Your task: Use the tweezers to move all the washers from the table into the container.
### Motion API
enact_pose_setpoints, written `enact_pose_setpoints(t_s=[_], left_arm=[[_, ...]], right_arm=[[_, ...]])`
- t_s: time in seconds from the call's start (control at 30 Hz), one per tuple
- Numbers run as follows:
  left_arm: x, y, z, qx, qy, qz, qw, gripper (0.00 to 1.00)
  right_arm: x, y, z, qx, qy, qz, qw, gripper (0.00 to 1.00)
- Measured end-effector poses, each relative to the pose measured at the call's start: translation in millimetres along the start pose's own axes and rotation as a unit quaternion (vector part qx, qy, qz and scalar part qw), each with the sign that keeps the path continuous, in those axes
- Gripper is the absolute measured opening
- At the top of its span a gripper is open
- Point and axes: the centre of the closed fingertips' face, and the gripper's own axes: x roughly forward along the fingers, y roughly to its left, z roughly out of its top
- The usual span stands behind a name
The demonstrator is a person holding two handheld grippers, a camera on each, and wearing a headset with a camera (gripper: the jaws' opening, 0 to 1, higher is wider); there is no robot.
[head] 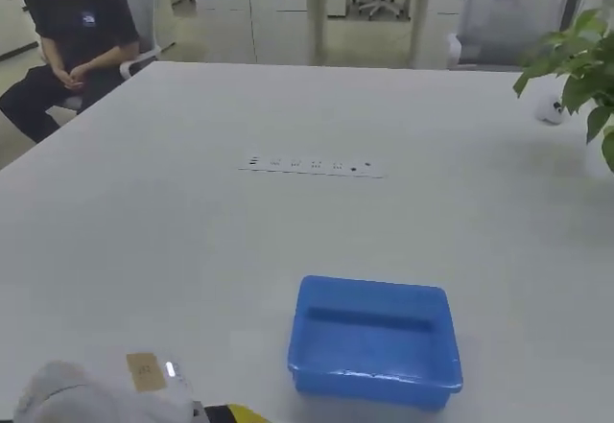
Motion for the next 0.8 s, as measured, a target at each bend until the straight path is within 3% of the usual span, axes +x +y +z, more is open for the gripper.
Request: enact_pose_setpoints(t_s=[0.1,0.37,0.43,0.47,0.57,0.8], left_arm=[[11.0,-3.4,-8.3,0.037,0.033,-0.022,0.9985,0.20],[27.3,-15.7,-21.0,0.096,0.076,-0.062,0.9905,0.14],[30.9,-20.8,-25.3,0.108,0.092,-0.077,0.9869,0.17],[32.6,-20.9,-29.4,0.127,0.108,-0.080,0.9829,0.16],[37.6,-21.3,-33.9,0.163,0.127,-0.079,0.9753,0.11],[44.9,-25.0,-36.7,0.210,0.144,-0.087,0.9632,0.07]], right_arm=[[3.8,4.1,-4.0,0.002,0.011,0.010,0.9999,0.12],[9.2,11.9,-9.8,0.000,0.027,0.027,0.9993,0.10],[9.7,13.8,-12.1,0.000,0.031,0.029,0.9991,0.10],[10.1,14.8,-13.3,-0.001,0.033,0.031,0.9990,0.10],[11.2,17.4,-17.3,-0.008,0.044,0.033,0.9984,0.11],[13.0,21.8,-21.2,-0.011,0.054,0.041,0.9976,0.11]])
